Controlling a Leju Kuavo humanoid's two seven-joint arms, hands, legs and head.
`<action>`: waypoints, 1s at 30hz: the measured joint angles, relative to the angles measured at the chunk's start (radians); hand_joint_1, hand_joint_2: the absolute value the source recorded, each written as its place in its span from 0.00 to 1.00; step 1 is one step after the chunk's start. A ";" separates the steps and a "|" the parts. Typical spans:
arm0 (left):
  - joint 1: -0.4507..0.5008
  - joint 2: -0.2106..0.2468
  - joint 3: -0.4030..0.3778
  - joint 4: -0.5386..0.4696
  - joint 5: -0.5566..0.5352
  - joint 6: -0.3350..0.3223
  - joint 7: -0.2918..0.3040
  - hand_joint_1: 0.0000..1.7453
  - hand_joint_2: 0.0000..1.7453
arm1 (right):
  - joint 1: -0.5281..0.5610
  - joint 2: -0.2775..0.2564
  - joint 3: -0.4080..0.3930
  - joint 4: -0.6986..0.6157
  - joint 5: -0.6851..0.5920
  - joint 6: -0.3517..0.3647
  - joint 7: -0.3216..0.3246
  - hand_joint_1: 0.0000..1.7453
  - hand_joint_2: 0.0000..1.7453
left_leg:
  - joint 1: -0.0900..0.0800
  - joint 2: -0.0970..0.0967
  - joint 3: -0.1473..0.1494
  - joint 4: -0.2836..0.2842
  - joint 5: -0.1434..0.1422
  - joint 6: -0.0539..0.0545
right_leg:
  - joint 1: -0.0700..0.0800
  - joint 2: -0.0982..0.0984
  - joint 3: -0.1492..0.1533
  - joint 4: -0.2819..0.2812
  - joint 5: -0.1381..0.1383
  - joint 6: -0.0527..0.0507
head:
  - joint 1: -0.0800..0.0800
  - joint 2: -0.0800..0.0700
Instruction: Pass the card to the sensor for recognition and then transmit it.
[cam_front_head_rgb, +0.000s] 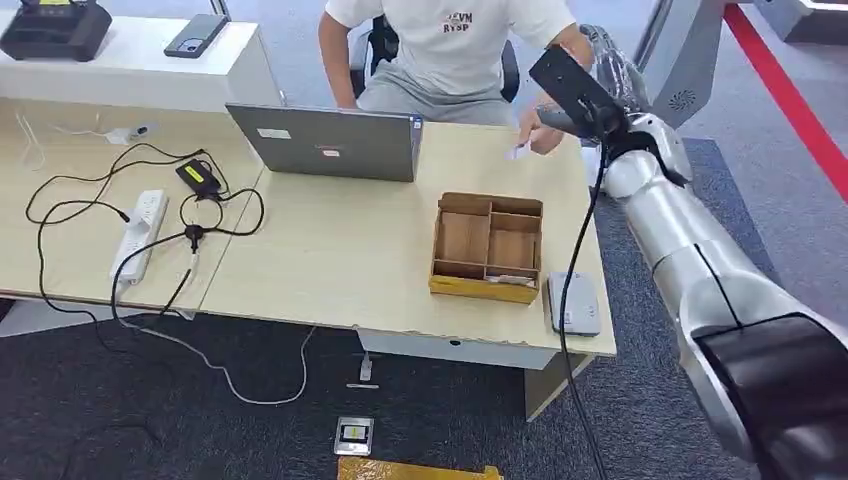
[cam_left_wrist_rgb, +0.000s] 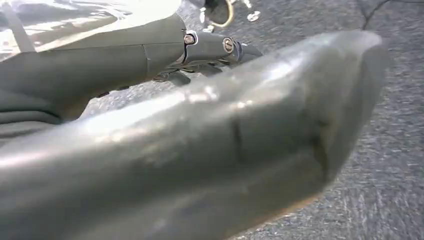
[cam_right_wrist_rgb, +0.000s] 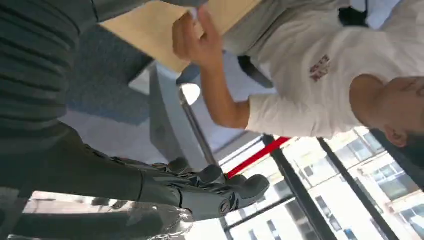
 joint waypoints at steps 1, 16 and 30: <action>0.000 -0.002 0.002 0.000 0.009 0.003 0.001 0.00 0.00 | 0.000 0.002 -0.005 0.000 -0.012 0.026 -0.015 0.00 1.00 | 0.000 0.000 0.000 0.000 0.000 0.000 | 0.000 0.000 0.000 0.000 0.000 0.000 | 0.000 0.000; 0.004 -0.023 0.046 0.000 0.082 0.021 0.009 0.00 0.00 | 0.266 -0.074 -0.045 -0.136 -0.211 0.281 -0.016 0.00 1.00 | 0.000 0.000 0.001 0.000 0.000 0.001 | 0.000 0.000 0.001 -0.001 0.000 0.000 | 0.000 0.000; 0.006 -0.024 0.056 0.000 0.068 -0.001 0.026 0.00 0.00 | 0.561 -0.214 -0.011 -0.516 -0.204 0.290 0.133 0.00 1.00 | 0.000 0.000 0.001 0.000 -0.001 0.000 | 0.000 0.000 0.001 -0.001 0.000 0.000 | 0.000 0.000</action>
